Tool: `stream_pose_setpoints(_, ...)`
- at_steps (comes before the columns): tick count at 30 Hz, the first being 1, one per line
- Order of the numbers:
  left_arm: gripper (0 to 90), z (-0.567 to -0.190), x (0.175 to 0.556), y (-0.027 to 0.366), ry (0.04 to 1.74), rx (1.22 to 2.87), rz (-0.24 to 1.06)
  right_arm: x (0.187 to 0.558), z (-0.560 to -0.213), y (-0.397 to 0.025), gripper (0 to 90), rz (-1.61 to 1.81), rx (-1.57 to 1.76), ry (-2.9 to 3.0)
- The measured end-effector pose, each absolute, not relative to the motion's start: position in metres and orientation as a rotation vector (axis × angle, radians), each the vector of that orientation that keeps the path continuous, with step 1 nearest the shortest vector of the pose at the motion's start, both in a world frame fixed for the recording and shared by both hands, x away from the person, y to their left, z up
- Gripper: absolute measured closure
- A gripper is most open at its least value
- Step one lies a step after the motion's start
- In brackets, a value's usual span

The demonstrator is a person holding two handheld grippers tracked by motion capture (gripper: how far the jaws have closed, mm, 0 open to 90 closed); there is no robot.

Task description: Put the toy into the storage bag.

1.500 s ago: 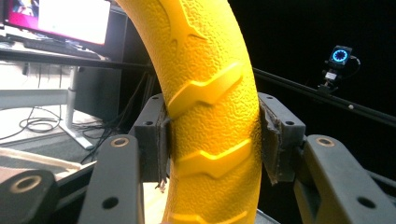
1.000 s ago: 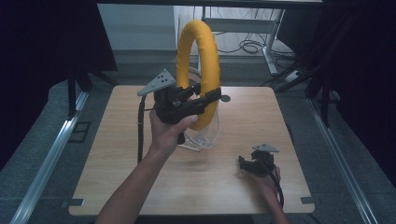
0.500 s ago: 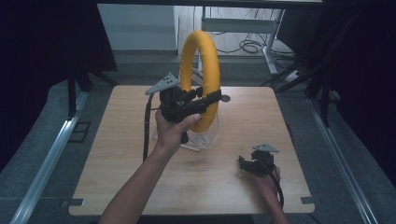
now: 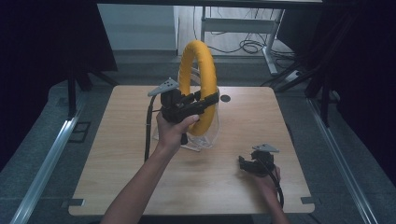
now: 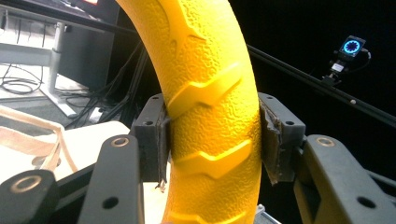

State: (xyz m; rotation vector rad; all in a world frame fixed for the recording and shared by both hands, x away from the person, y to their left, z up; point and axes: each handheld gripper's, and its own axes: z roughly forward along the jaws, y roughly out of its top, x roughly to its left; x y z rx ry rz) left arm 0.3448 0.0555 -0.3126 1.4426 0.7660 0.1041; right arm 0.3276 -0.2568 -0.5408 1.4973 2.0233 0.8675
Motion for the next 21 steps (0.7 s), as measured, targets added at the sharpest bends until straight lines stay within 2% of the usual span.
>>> stream_pose_setpoints(21,50.6,-0.344,0.360,0.058,0.844,1.457,0.099,0.328,-0.541,-0.257,17.8,0.867,1.494,2.027)
